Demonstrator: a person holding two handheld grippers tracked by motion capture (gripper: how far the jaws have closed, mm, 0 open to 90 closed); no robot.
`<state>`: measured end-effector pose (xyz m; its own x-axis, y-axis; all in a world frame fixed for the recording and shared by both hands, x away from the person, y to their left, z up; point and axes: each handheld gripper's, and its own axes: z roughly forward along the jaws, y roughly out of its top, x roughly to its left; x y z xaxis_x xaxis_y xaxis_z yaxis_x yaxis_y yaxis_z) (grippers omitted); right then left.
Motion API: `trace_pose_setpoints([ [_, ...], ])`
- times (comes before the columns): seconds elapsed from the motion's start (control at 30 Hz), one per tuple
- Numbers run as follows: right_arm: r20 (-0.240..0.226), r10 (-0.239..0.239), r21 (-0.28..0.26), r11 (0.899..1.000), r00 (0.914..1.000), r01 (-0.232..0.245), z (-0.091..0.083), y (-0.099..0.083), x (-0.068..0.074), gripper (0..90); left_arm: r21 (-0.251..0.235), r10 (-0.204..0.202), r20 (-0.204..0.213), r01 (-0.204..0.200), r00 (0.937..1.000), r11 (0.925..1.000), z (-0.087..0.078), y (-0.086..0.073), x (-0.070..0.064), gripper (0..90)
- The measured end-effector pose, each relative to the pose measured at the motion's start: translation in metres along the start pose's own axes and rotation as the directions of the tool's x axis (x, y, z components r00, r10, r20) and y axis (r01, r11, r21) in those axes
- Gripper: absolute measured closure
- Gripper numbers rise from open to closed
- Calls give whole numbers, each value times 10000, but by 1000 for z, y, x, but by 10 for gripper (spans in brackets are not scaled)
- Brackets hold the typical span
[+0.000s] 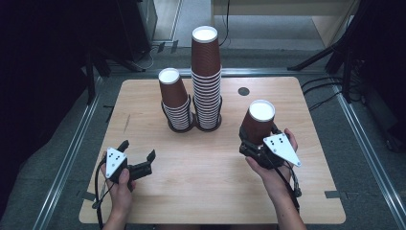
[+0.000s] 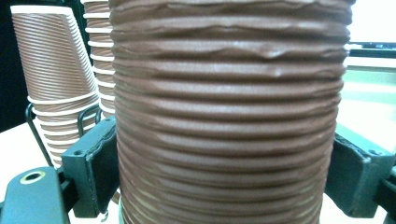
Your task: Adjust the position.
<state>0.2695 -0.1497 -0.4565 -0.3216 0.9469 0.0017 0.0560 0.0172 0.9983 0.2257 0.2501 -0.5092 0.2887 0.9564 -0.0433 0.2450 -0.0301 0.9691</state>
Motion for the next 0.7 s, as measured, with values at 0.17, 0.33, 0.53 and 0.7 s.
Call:
trace_pose_setpoints([
  [0.17, 118, -307, 60, 9995, 9995, 306, -1, -4, 1, 121, -143, -29, 263, 33, 9996, 9999, 8, 7, -13, 0],
  [0.33, 68, -387, 165, 9991, 9992, 386, 2, -11, 2, 121, -337, -10, 647, 32, 9979, 9994, 9, 17, -26, 0],
  [0.53, -104, -632, 217, 9978, 9979, 634, 3, -18, 10, 122, -219, -153, 1452, 186, 9893, 9996, 9, 19, -37, 0],
  [0.7, -239, -1045, 235, 9942, 9942, 1050, 4, -22, 19, 122, -9, 227, 2054, -230, 9784, 9997, 11, 21, -48, 0],
])
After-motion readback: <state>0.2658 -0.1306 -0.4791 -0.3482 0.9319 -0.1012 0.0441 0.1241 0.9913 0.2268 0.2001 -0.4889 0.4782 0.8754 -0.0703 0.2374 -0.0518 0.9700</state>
